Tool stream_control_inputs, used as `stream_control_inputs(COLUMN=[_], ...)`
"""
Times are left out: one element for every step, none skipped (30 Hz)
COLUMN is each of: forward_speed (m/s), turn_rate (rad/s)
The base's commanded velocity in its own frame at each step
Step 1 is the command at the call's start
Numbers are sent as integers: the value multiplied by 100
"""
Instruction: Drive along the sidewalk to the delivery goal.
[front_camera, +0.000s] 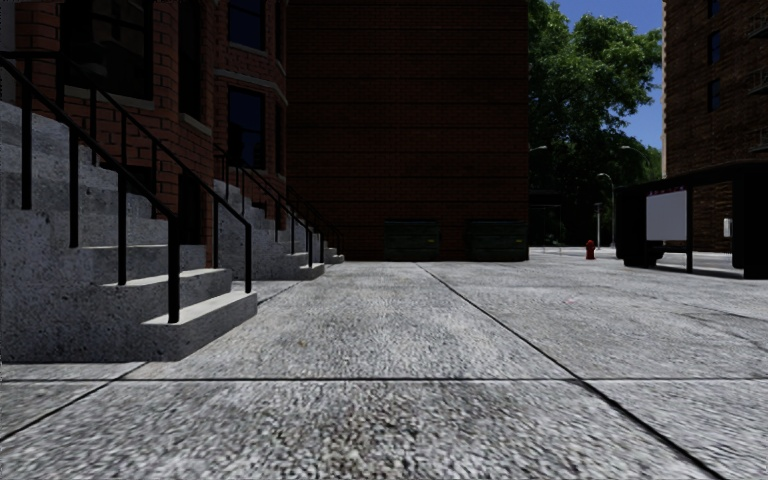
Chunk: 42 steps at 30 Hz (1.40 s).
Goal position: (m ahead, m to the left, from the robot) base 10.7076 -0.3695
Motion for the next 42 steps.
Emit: stream_control_inputs(forward_speed=[192, 192, 192, 192, 192, 192, 192, 192, 192, 192, 192, 192, 192, 192, 192, 192, 192, 192, 192, 192, 192, 192, 192, 192, 192, 192, 192, 192, 192, 192, 192, 191, 191, 191, 191, 191, 191, 191, 191, 191, 191, 191], turn_rate=[0, 0, 0, 0, 0, 0, 0, 0, 0, 0, 0, 0, 0, 0, 0, 0, 0, 0, 0, 0, 0, 0, 0, 0, 0, 0, 0, 0, 0, 0, 0, 0, 0, 0, 0, 0, 0, 0, 0, 0, 0, 0])
